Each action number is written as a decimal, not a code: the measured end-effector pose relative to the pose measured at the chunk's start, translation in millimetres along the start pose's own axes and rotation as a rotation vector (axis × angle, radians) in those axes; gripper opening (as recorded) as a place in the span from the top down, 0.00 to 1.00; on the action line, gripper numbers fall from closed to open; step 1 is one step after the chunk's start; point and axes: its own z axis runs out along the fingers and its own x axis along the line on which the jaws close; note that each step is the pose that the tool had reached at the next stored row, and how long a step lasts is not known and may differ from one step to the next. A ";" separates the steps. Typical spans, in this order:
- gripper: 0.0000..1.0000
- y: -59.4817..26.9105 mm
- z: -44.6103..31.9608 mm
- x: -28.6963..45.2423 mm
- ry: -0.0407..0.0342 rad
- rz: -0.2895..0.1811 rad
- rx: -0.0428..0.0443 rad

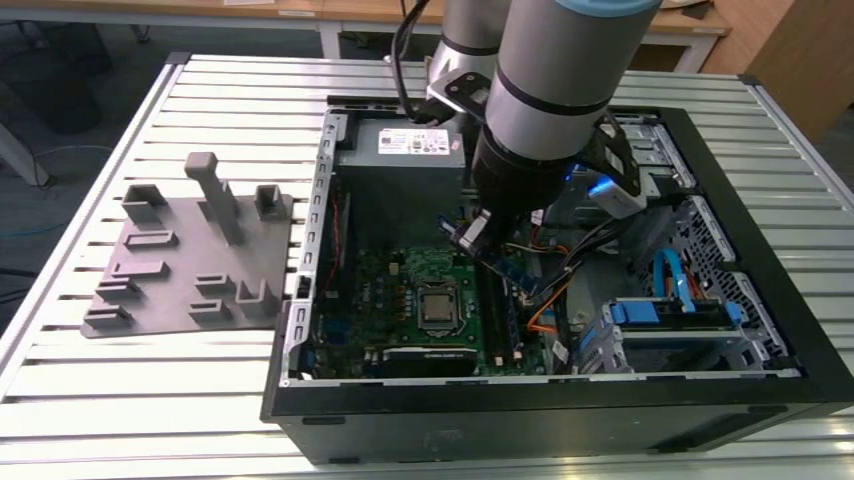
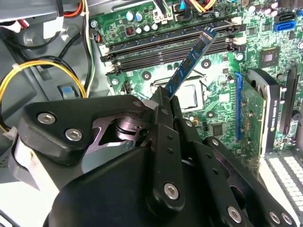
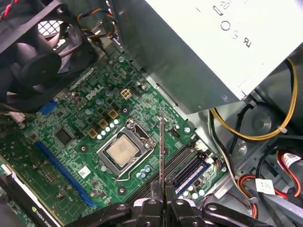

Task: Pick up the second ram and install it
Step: 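Insert the second ram into the second slot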

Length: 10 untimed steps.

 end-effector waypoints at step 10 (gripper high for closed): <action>0.89 0.0 0.4 0.0 -0.0046 0.065 0.0027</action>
